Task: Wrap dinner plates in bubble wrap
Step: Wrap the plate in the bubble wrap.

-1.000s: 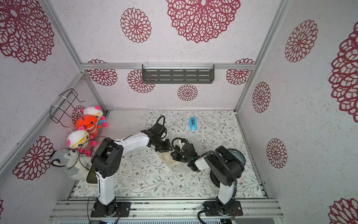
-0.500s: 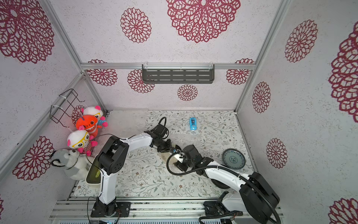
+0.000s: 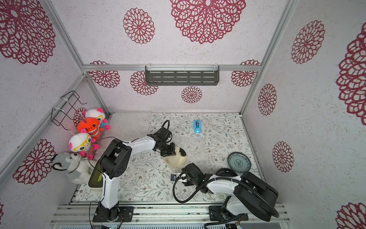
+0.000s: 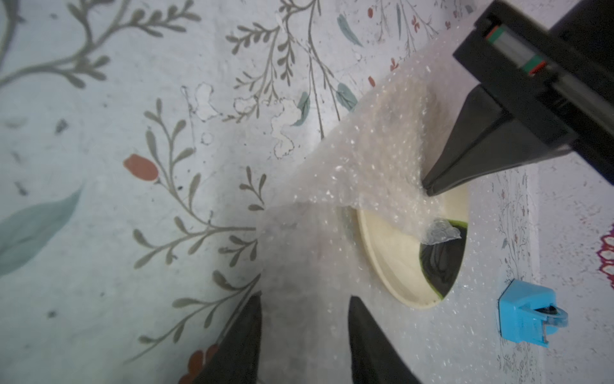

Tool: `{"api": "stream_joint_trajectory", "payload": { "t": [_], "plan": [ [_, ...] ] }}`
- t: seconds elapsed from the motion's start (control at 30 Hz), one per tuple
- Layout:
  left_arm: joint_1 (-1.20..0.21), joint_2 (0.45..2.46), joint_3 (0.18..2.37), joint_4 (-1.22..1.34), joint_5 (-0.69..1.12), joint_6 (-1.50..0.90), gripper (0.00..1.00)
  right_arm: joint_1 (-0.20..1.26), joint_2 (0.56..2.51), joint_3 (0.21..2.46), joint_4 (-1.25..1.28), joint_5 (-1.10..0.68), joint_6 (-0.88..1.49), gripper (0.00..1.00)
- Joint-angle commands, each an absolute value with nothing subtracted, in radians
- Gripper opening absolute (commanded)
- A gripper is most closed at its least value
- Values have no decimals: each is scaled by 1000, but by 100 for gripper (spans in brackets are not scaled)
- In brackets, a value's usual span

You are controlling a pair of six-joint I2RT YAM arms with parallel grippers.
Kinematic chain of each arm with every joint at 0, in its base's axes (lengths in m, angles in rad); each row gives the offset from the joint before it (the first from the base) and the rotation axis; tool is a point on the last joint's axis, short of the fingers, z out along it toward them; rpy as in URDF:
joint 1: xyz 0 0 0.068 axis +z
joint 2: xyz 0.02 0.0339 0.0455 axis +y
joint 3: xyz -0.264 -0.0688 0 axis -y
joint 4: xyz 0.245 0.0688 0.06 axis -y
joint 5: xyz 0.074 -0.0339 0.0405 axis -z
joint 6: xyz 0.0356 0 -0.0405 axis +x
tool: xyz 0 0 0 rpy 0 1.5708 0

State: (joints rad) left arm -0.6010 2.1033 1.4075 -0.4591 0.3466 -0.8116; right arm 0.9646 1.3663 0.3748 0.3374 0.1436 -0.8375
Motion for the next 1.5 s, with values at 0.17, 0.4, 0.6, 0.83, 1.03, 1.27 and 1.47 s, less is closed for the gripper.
{"api": "stream_joint_trajectory", "payload": {
  "t": [0.17, 0.4, 0.6, 0.83, 1.03, 1.27, 1.47],
  "plan": [
    [-604, 2144, 1349, -481, 287, -765, 0, 913, 1322, 453, 316, 71, -843, 0],
    [-606, 2141, 1306, -414, 308, -679, 0, 786, 1434, 571, 347, -44, -866, 0],
    [-606, 2116, 1263, -348, 375, -601, 8, 666, 1606, 733, 230, -170, -882, 0],
    [-584, 2034, 1174, -169, 504, -577, 38, 588, 1683, 877, 24, -313, -810, 0],
    [-571, 1989, 1125, -30, 586, -580, 54, 542, 1732, 988, -114, -392, -772, 0],
    [-551, 1930, 1029, 125, 710, -570, 65, 519, 1782, 1070, -211, -432, -746, 0],
    [-576, 1947, 1052, 44, 723, -481, 65, 519, 1808, 1117, -237, -462, -698, 0]
  ]
}}
